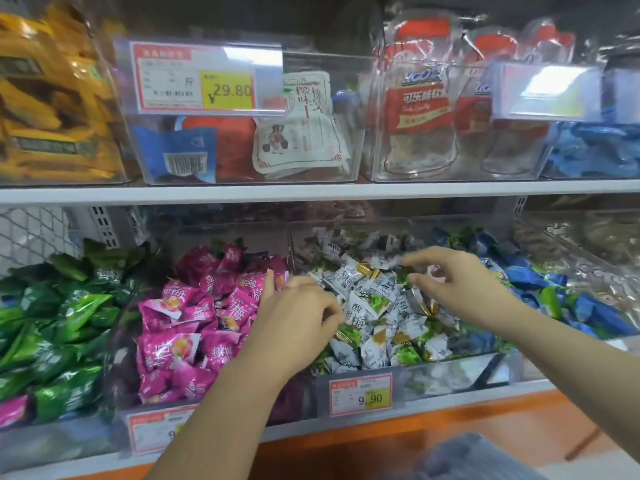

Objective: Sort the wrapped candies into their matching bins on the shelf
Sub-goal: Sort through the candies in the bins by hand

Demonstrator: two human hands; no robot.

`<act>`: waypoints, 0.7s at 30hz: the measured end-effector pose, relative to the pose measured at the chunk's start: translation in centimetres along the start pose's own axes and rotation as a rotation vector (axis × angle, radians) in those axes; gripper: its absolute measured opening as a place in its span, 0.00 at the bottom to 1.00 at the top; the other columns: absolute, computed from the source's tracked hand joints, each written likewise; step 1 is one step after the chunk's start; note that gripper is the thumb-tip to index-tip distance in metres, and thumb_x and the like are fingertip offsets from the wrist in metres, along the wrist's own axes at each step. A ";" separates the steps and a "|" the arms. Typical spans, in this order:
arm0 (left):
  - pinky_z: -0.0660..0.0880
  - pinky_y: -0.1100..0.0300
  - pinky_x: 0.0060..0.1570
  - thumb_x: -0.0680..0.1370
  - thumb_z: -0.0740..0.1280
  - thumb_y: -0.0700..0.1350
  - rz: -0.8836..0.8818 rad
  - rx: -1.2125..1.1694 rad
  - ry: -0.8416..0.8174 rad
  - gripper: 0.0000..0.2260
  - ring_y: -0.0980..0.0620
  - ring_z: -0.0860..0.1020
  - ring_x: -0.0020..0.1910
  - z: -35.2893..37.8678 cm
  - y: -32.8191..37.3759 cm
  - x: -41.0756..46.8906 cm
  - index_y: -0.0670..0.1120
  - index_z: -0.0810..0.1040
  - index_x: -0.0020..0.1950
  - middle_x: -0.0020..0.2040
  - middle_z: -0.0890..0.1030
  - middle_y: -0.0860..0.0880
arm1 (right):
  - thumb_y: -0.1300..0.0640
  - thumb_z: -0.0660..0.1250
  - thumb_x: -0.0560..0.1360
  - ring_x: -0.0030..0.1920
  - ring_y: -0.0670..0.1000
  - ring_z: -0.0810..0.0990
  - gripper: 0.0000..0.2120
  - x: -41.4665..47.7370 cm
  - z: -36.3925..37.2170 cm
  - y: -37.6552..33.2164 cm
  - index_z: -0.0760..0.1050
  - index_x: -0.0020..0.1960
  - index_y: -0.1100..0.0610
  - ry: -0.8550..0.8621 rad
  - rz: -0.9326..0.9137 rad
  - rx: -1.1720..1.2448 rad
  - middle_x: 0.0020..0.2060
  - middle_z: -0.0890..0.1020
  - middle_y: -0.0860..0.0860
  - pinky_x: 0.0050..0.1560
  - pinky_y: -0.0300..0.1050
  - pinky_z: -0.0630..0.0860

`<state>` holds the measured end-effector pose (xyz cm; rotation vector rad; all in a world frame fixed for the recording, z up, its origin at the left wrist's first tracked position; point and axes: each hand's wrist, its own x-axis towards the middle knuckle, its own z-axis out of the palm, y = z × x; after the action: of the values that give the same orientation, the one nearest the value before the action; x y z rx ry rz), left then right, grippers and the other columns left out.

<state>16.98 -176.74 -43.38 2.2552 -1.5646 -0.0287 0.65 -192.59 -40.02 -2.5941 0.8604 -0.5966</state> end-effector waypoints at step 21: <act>0.72 0.45 0.59 0.77 0.64 0.50 -0.221 -0.085 0.381 0.08 0.52 0.76 0.54 -6.7 -13.0 -10.1 0.54 0.81 0.52 0.51 0.78 0.58 | 0.54 0.65 0.77 0.40 0.27 0.71 0.11 3.8 8.3 -14.7 0.78 0.59 0.50 -0.305 -0.473 0.037 0.51 0.78 0.40 0.42 0.20 0.64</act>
<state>26.44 -161.65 -43.54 2.1964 -1.0954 0.2538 14.56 -182.27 -39.51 -2.7633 0.1368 -0.3106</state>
